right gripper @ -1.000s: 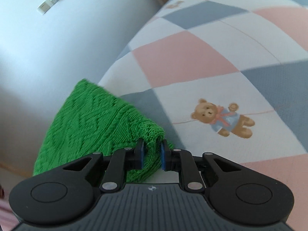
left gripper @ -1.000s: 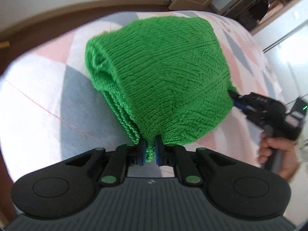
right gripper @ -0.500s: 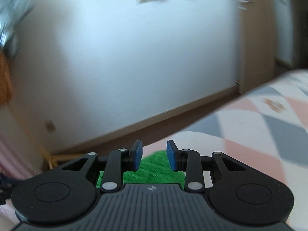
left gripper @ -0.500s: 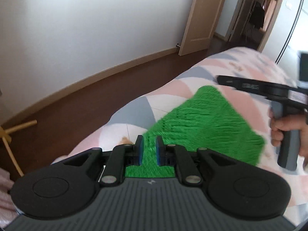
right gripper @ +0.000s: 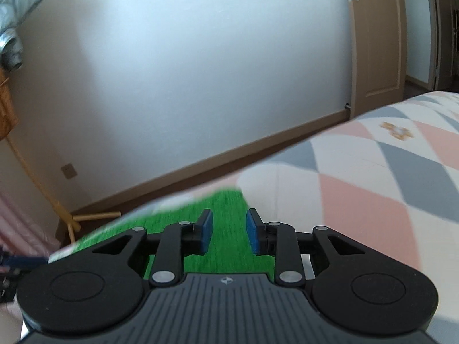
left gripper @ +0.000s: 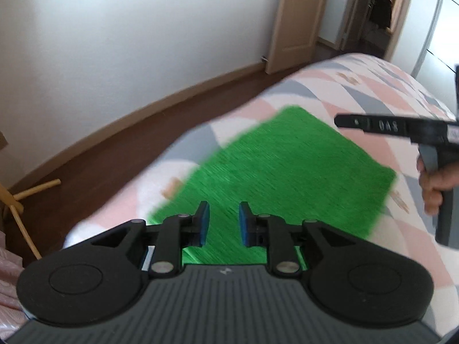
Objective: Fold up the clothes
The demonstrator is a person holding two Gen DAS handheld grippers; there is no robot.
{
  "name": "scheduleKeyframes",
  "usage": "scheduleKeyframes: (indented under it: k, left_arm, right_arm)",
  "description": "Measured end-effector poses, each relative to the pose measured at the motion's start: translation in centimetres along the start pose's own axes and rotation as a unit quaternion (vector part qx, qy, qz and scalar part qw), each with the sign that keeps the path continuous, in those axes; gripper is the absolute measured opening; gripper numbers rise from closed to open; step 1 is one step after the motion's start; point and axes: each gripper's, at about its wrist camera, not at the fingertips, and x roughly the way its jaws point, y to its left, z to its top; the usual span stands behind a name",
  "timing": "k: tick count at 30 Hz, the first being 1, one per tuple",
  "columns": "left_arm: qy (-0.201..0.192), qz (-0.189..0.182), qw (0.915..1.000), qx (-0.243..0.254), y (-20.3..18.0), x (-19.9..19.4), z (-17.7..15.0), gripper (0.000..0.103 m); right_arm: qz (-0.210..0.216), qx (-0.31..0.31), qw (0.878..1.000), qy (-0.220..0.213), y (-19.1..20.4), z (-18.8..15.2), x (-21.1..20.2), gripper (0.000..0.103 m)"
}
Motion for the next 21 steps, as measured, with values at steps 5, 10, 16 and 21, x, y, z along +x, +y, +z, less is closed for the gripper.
scheduleKeyframes:
  k: [5,10,16,21]
  left_arm:
    - [0.026,0.012,0.9996,0.004,-3.0,1.4,-3.6,0.019]
    - [0.049,0.044,0.9978,0.000,-4.4,0.9,-3.3,0.019]
    - [0.062,0.063,0.9943,-0.059,-5.8,-3.7,-3.1,0.037]
    - [0.070,0.090,0.9916,-0.061,-9.0,-7.6,-5.0,0.062]
  right_arm:
    - [-0.014,-0.030,0.998,0.051,-0.4,-4.6,-0.8,0.033]
    - [-0.023,-0.018,0.998,0.064,-0.7,-5.0,0.5,0.033]
    - [-0.011,0.011,0.999,0.051,0.5,-4.1,-5.6,0.055]
    - [0.002,0.033,0.999,0.042,1.2,-5.5,-12.0,0.072]
